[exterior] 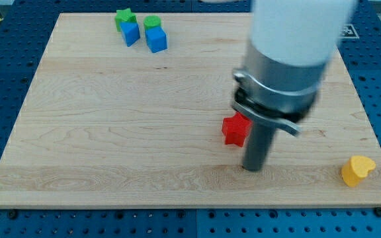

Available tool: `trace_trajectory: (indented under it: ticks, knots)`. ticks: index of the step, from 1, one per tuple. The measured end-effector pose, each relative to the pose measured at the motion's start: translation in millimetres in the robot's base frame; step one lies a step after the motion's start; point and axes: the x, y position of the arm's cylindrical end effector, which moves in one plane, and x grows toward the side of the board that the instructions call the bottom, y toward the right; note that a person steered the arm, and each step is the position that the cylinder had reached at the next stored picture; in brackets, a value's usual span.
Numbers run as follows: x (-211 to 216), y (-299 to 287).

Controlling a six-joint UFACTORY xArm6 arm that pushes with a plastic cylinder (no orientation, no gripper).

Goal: Move the yellow heart up and left a bit

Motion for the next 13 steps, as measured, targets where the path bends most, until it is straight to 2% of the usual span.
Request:
trace_trajectory:
  ticks: [1, 2, 3, 4, 5, 7, 13]
  knots:
    - [35.7, 77.8]
    - [35.6, 107.9]
    - [35.3, 181.4]
    - [34.6, 219.6]
    - [34.7, 217.7]
    - [35.0, 175.9]
    - [17.9, 133.8]
